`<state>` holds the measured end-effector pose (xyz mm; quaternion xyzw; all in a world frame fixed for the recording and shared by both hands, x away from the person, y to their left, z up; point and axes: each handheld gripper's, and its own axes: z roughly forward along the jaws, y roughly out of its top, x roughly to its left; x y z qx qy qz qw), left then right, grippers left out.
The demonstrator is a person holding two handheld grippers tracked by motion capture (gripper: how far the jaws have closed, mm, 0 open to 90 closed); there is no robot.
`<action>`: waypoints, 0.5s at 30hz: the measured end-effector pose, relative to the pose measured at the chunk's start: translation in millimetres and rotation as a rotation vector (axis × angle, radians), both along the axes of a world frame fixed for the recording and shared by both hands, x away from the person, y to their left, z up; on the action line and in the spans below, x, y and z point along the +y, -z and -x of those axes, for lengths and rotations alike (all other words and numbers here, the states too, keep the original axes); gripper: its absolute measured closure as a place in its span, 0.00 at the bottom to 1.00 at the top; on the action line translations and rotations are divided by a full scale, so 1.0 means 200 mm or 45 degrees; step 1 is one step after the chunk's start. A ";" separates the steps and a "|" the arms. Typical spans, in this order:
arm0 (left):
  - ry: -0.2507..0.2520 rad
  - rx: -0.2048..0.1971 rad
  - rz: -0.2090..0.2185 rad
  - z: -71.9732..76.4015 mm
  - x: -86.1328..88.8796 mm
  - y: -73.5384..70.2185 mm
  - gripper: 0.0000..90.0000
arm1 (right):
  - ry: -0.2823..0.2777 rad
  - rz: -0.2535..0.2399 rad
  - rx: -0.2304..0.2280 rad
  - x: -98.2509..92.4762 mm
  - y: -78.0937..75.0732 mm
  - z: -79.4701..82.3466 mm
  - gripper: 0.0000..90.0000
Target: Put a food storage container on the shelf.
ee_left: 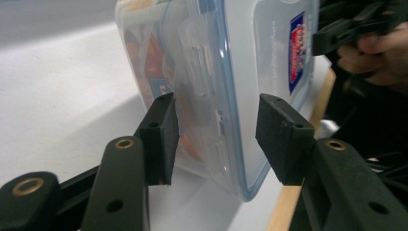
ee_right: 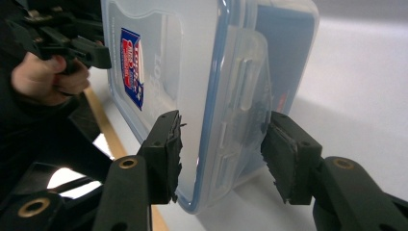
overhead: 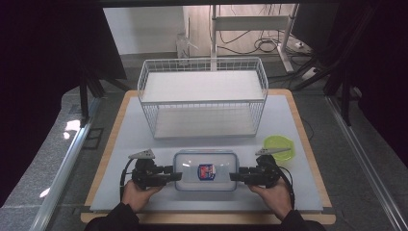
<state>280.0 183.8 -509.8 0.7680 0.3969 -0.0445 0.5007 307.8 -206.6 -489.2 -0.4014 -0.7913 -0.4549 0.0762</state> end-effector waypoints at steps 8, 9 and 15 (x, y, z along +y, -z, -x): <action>-0.003 -0.021 -0.042 0.00 -0.04 -0.01 0.57 | 0.071 -0.056 -0.017 -0.02 -0.01 -0.01 0.55; 0.001 -0.023 -0.047 0.00 -0.04 -0.02 0.57 | 0.080 -0.061 -0.028 -0.02 -0.03 -0.01 0.55; -0.004 -0.055 -0.020 0.00 -0.02 -0.05 0.57 | 0.073 -0.103 -0.066 -0.03 -0.07 0.00 0.57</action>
